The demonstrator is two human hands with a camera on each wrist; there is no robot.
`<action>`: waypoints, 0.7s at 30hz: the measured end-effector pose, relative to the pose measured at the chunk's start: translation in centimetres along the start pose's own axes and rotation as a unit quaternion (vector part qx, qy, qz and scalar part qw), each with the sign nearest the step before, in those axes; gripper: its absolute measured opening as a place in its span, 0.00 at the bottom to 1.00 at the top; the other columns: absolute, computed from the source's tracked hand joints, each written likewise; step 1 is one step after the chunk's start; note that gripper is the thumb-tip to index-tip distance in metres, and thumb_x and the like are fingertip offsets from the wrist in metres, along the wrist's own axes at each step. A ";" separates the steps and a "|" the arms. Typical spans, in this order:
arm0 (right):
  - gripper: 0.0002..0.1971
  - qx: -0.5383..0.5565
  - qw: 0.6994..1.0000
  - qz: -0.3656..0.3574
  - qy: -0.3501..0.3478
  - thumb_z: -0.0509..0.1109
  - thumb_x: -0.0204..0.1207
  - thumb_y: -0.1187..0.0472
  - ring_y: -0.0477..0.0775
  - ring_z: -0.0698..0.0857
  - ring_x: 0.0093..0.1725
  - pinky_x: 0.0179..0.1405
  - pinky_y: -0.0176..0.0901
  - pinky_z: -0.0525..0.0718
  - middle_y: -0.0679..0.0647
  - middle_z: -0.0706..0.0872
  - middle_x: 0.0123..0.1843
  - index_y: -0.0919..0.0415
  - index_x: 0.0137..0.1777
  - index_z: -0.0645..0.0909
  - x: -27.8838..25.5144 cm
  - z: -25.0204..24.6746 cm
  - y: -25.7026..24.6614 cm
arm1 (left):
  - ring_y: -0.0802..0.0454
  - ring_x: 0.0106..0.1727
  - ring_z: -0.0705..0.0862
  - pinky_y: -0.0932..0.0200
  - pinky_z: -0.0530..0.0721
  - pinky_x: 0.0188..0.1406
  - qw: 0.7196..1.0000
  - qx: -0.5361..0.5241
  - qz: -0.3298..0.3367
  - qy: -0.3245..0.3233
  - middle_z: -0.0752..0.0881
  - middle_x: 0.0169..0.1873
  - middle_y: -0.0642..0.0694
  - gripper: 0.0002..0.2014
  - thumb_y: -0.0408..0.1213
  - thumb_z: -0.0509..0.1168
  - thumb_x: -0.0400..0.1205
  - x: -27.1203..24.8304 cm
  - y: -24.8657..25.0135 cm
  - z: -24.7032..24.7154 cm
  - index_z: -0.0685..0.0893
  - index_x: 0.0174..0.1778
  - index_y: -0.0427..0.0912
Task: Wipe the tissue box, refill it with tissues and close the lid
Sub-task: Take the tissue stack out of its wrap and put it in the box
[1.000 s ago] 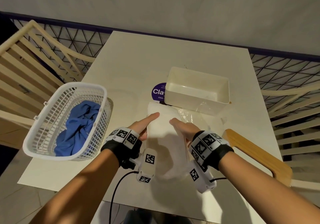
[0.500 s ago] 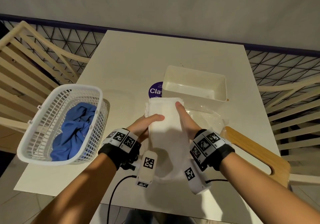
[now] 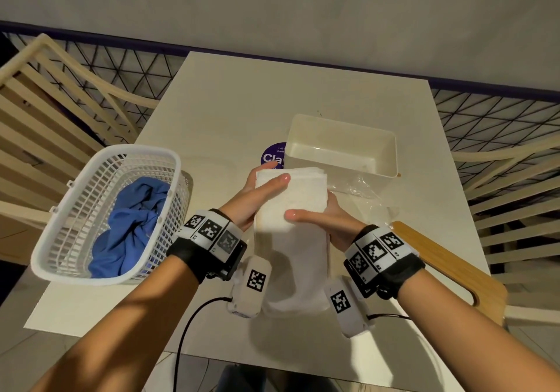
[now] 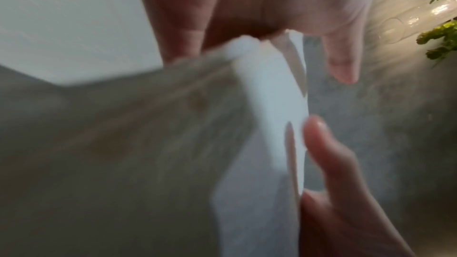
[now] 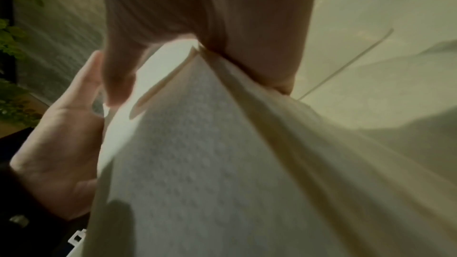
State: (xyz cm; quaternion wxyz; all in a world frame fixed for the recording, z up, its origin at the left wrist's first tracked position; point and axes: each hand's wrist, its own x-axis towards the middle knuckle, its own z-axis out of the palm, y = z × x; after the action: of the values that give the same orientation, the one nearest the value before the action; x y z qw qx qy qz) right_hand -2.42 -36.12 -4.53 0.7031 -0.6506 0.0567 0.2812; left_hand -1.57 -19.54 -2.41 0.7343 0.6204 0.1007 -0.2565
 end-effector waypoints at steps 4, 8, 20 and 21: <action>0.55 -0.039 0.997 0.045 0.044 0.89 0.46 0.52 0.55 0.82 0.65 0.64 0.54 0.81 0.55 0.83 0.66 0.55 0.74 0.65 1.5 -0.1 0.9 | 0.49 0.62 0.81 0.47 0.79 0.67 0.999 0.033 -0.001 0.031 0.81 0.59 0.49 0.22 0.47 0.62 0.80 -0.1 0.2 0.9 0.68 0.70 0.58; 0.61 -0.031 0.997 0.044 0.050 0.90 0.42 0.49 0.54 0.81 0.66 0.64 0.53 0.81 0.55 0.81 0.68 0.56 0.76 0.61 1.7 -0.4 1.4 | 0.47 0.62 0.81 0.48 0.79 0.67 0.995 0.099 -0.005 0.020 0.80 0.64 0.44 0.32 0.40 0.72 0.74 0.3 1.1 0.4 0.69 0.73 0.48; 0.64 -0.041 0.995 0.080 0.034 0.83 0.48 0.55 0.55 0.70 0.73 0.76 0.54 0.68 0.54 0.67 0.73 0.49 0.77 0.40 0.1 -0.4 0.3 | 0.55 0.54 0.84 0.64 0.83 0.51 0.843 0.481 -0.151 -0.186 0.83 0.56 0.54 0.30 0.40 0.74 0.72 1.5 7.3 1.4 0.70 0.68 0.49; 0.64 -0.041 0.995 0.080 0.037 0.83 0.48 0.57 0.55 0.70 0.72 0.76 0.54 0.68 0.55 0.67 0.73 0.50 0.77 0.40 0.1 -0.4 0.3 | 0.54 0.52 0.86 0.63 0.86 0.49 0.830 0.493 -0.157 -0.207 0.87 0.51 0.53 0.24 0.39 0.74 0.72 1.8 7.4 1.6 0.76 0.63 0.48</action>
State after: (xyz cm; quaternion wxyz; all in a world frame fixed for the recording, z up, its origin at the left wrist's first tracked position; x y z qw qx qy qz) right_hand -2.38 -36.52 -4.89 0.6483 -0.6824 0.1235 0.3143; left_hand 3.37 -20.75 3.48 0.2845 0.8082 -0.0975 -0.5063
